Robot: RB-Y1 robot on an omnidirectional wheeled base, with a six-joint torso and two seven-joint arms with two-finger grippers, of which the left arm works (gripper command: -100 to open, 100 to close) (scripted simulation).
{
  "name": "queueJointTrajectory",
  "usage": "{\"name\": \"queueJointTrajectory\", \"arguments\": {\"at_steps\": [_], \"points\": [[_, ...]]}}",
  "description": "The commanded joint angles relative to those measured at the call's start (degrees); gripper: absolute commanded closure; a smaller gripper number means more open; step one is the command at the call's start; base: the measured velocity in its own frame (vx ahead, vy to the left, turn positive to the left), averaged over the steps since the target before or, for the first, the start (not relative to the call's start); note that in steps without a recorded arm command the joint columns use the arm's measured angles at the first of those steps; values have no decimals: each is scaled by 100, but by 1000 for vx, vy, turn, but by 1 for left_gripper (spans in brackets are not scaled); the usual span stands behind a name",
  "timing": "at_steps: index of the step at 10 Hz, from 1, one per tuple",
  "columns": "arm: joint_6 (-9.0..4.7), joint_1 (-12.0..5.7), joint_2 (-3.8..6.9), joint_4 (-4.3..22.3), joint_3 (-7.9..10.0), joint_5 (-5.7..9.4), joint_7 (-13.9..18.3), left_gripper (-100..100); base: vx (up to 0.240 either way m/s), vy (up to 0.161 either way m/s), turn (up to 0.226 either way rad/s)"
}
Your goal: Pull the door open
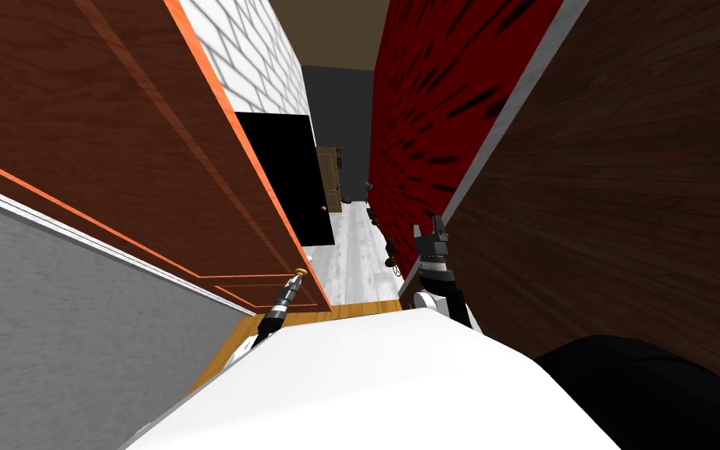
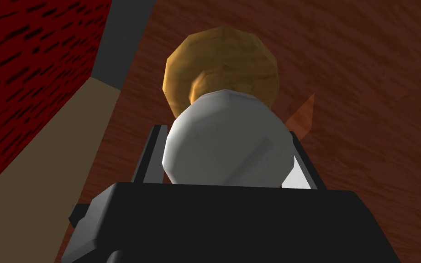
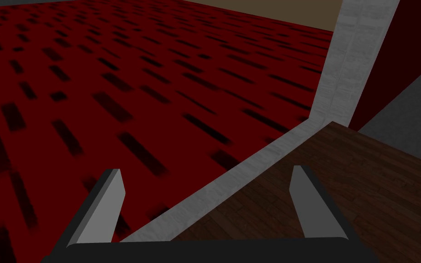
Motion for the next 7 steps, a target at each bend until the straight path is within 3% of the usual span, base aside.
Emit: {"name": "queueJointTrajectory", "arguments": {"at_steps": [1, 7], "points": [[13, 18, -45, -4, -57, 7, 167, 100, -21, 7, -1], [33, -37, -28, 20, -227, 200, 1061, 100, -30, 13, -16]]}}
